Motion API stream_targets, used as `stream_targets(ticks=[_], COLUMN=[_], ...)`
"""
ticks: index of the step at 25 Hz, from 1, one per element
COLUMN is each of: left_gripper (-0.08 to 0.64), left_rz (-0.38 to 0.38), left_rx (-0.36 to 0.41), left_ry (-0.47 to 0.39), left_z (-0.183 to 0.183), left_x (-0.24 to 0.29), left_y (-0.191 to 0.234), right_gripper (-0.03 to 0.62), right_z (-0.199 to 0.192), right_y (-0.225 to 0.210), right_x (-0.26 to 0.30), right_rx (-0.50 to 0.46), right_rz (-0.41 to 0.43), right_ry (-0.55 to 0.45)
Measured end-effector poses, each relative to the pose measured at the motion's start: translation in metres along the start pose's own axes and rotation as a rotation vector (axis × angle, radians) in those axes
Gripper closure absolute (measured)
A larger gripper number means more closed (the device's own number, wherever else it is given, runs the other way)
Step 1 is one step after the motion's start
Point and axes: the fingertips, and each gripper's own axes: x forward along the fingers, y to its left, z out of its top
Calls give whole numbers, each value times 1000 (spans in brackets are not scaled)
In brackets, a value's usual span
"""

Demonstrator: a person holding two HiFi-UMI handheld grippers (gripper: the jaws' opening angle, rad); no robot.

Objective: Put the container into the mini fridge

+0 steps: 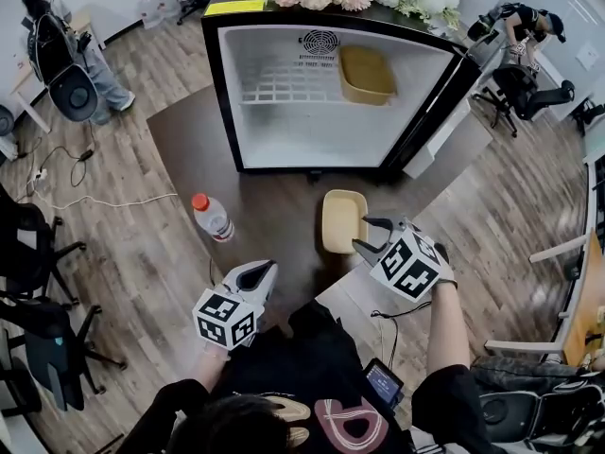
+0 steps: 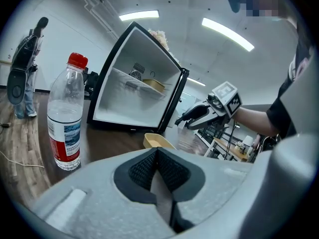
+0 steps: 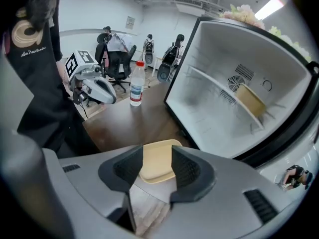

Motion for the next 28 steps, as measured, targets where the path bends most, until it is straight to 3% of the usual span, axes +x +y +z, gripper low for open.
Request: stream_targets(ticks=[13,18,28], left_gripper=[552,552,552], left_rz=[30,60,112], left_rx=[-11,-30,-58], left_ry=[15,10,8], left_z=[-8,-12,-17], left_x=[-5,-7,-12], left_y=[9,16,27], right_gripper=[441,436,465], right_z=[-31,-47,-58], right_y=[53,62,71], right_x=[53,70,98], right_rx=[-90,-152,-167], right_rz=[113,126,193], right_ry=[95,168,202])
